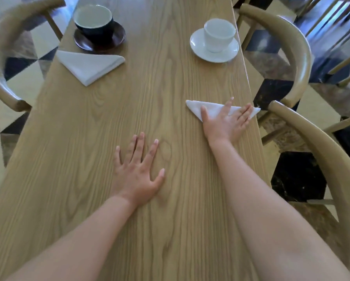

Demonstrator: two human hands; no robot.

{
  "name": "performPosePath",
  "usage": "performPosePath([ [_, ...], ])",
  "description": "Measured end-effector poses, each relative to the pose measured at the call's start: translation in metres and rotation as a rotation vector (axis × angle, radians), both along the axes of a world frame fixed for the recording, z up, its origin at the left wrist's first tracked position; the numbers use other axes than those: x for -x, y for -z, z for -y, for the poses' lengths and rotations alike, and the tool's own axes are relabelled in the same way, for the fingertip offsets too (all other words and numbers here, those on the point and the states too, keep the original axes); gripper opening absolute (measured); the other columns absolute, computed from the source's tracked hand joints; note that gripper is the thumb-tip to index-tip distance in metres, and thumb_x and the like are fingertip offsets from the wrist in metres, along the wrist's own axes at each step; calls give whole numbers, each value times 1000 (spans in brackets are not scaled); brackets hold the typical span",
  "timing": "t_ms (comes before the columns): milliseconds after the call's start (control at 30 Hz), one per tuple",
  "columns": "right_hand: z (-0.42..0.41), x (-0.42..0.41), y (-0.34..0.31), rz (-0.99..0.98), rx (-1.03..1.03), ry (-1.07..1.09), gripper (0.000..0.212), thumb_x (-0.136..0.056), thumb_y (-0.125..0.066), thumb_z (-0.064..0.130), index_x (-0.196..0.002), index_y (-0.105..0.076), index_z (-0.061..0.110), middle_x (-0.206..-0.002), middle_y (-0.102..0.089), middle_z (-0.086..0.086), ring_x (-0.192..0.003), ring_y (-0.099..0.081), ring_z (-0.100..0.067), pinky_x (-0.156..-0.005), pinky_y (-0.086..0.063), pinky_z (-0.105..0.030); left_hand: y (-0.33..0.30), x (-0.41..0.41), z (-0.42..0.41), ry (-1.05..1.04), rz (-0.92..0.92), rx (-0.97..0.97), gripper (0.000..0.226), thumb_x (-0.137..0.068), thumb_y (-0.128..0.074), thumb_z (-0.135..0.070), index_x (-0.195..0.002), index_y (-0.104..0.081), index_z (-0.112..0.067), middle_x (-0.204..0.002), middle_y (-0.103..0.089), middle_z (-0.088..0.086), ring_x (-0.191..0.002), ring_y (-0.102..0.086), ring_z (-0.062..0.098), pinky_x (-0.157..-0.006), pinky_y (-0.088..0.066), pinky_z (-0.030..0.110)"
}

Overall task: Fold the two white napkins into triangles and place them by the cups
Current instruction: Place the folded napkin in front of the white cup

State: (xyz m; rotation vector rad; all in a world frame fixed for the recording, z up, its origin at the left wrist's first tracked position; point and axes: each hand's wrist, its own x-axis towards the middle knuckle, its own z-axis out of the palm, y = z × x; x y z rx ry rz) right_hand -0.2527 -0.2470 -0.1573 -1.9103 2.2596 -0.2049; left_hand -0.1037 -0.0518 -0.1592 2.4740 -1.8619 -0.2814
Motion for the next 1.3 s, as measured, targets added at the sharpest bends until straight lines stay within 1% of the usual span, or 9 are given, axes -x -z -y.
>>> performPosePath([
  [100, 29, -12, -5, 20, -51, -10, 85, -85, -21, 72, -150, 2, 21, -152, 8, -30, -142, 13, -38, -114, 6, -48, -1, 0, 0, 0, -14, -4, 75, -75, -5, -67, -140, 20, -39, -155, 21, -3, -142, 22, 12, -114, 12, 49],
  [167, 34, -9, -8, 25, -16, -70, 77, -89, -19, 68, -149, 3, 27, -153, 15, -25, -142, 16, -36, -112, 10, -51, -2, -1, 0, 3, -21, 0, 75, -75, -5, -67, -140, 20, -39, -154, 23, -3, -141, 24, 12, -114, 12, 49],
  [267, 23, 14, -8, -112, 171, -297, 68, -90, -20, 64, -148, -6, 32, -155, 16, -15, -142, 18, -29, -107, 20, -52, -3, -1, -1, 5, -34, 21, 76, -77, -9, -66, -144, 13, -38, -155, 17, -3, -142, 19, 13, -114, 11, 49],
  [300, 20, 22, -6, -143, 169, -389, 67, -90, -21, 65, -148, -8, 33, -156, 13, -13, -143, 17, -27, -107, 21, -51, -3, 0, -1, 5, -38, 27, 76, -78, -12, -66, -145, 10, -37, -156, 15, -2, -143, 17, 13, -114, 10, 49],
  [400, 23, 36, -1, -135, 19, -543, 67, -89, -22, 64, -148, -8, 36, -157, 3, -15, -144, 10, -26, -116, 9, -49, -4, 0, -1, 8, -49, 33, 76, -78, -15, -65, -146, 5, -36, -157, 10, -1, -144, 14, 14, -114, 9, 49],
  [533, 44, 23, -1, -87, 21, -565, 65, -90, -22, 63, -148, -9, 35, -156, 0, -19, -144, 6, -31, -117, 2, -48, -5, -1, -2, 6, -47, 25, 77, -78, -14, -66, -145, 9, -37, -157, 14, -2, -143, 18, 14, -114, 10, 50],
  [800, 81, -3, -3, -80, -25, -583, 63, -92, -20, 61, -148, -6, 36, -157, 4, -17, -144, 10, -30, -116, 5, -47, -5, -1, -2, 9, -51, 17, 76, -80, -16, -65, -146, 9, -36, -157, 15, -1, -143, 19, 15, -115, 7, 51],
  [1200, 105, -18, -8, -64, -76, -564, 63, -91, -20, 63, -147, -5, 39, -156, 8, -16, -144, 12, -28, -116, 6, -47, -3, 0, -2, 10, -53, 25, 76, -80, -19, -65, -148, 4, -37, -157, 12, -2, -144, 17, 14, -115, 7, 50],
  [1300, 102, -14, -9, -50, -55, -610, 58, -93, -21, 60, -146, -2, 44, -156, 14, -13, -144, 13, -28, -116, 6, -49, -3, 0, -3, 9, -54, 33, 76, -79, -16, -65, -146, 7, -38, -157, 13, -2, -143, 18, 14, -115, 8, 49],
])
